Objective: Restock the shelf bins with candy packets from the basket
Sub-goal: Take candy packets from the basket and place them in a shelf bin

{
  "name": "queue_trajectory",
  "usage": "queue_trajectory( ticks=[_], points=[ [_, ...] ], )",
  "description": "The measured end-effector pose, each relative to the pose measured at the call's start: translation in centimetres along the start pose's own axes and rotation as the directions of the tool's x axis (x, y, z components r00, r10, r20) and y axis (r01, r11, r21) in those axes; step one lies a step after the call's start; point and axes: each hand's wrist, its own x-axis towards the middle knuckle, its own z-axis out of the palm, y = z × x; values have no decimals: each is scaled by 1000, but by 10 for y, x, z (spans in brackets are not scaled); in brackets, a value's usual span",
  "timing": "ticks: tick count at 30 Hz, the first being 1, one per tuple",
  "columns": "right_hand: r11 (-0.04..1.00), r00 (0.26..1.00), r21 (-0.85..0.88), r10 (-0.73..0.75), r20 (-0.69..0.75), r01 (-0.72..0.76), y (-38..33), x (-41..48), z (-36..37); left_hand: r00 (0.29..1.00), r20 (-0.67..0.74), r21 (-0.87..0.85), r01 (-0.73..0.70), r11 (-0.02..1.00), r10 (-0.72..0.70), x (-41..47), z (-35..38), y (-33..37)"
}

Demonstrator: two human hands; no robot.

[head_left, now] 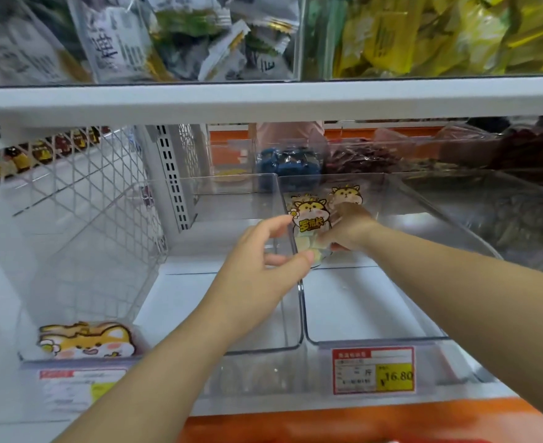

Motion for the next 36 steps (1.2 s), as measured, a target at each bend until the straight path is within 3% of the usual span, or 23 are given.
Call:
queue_trajectory(
  ticks=[9,13,17,19,21,23,25,27,31,36],
  points=[
    [998,997,61,-2,-72,6,6,11,13,1000,-10,-38,2,999,-2,3,1,-7],
    [984,996,176,36,-83,-21,11,17,18,1000,-4,-42,-4,999,4,3,1,-7],
    [986,995,168,-2,-103,20,14,15,19,1000,-6,-41,-6,999,6,4,1,-8],
    [994,989,18,-104,-104,106,14,7,15,1000,-9,-46,-5,999,5,5,2,-9],
    [917,956,-283,-295,-7,281,11,-2,12,1000,-10,-51,-4,999,4,5,3,-9],
    [721,873,-498,-445,200,482,10,-12,12,1000,-13,-53,-11,999,10,4,3,-9],
    [541,825,-629,-443,351,558,12,-18,12,1000,-14,-49,-12,999,12,4,3,-10],
    [414,815,-723,-447,368,553,11,-23,9,1000,-11,-44,-13,999,13,4,2,-10],
    [330,835,-802,-433,341,498,7,-26,10,1000,-15,-42,-19,999,18,5,2,-12],
    [368,861,-803,-396,320,468,2,-25,16,1000,-19,-42,-26,999,25,6,2,-13]
  ],
)
